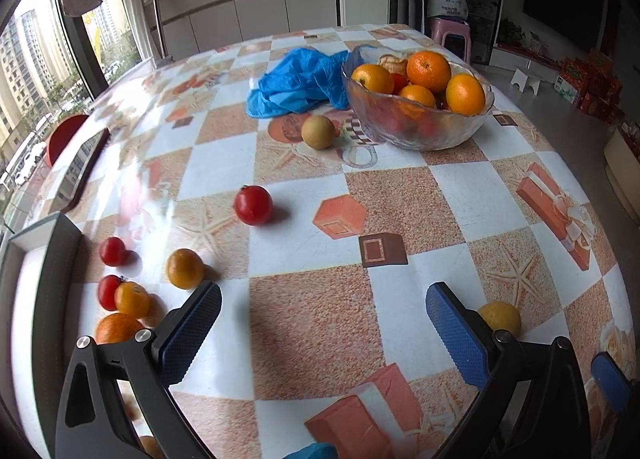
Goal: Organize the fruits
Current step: 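Move both tools toward the scattered fruits on the table, then grasp a brown round fruit with the right tool while the left tool grasps a small tangerine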
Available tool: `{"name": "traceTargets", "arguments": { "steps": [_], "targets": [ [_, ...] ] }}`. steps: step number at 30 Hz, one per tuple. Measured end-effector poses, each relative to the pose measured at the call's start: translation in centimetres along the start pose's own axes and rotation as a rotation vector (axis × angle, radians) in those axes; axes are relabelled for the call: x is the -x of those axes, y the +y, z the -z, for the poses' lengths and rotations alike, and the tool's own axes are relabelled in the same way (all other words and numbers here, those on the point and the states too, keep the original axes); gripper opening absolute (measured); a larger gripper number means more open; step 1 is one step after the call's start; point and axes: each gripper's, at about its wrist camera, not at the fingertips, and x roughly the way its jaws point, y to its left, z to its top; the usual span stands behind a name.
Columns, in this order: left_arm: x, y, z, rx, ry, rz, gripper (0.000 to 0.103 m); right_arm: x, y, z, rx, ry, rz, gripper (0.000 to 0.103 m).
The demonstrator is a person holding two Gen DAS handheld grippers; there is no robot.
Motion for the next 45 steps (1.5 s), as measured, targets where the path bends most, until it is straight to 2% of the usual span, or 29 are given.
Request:
{"name": "traceTargets", "arguments": {
  "steps": [4,7,11,14,18,25,31,36,39,45],
  "targets": [
    [6.1,2.9,1.8,-0.050,-0.189,0.035,0.103,0.0,0.0,0.0,0.000,0.000,0.000,0.103],
    [8.5,6.4,4.4,-0.060,-0.223,0.043,0.103,0.0,0.0,0.0,0.000,0.000,0.000,0.103],
    [9.1,10.1,8.4,-0.074,-0.188,0.054,0.103,0.0,0.0,0.0,0.000,0.000,0.001,0.103],
    [7.8,11.9,9.9,-0.067,-0.124,0.072,0.103,0.0,0.0,0.0,0.000,-0.001,0.001,0.103],
    [6.8,13.3,11.4,-0.067,-0.090,0.032,0.103,0.1,0.0,0.1,0.000,-0.001,0.002,0.103],
    [6.2,14.6,10.9,-0.064,-0.054,0.016,0.103,0.1,0.1,0.1,0.000,-0.001,0.002,0.103],
    [4.6,13.1,9.2,-0.054,-0.007,-0.009,0.103,0.1,0.1,0.1,0.000,-0.001,0.001,0.103],
    [3.5,14.2,8.3,0.032,0.025,0.045,0.103,0.0,0.2,-0.1,0.007,0.005,-0.001,0.103],
    [3.4,14.1,8.3,0.020,0.027,0.048,0.103,-0.5,0.6,-0.9,0.019,0.017,-0.013,0.103],
    [2.7,14.0,7.3,0.032,0.086,0.050,0.103,-2.1,2.7,-3.4,0.076,0.043,-0.064,0.100]
  ]
}}
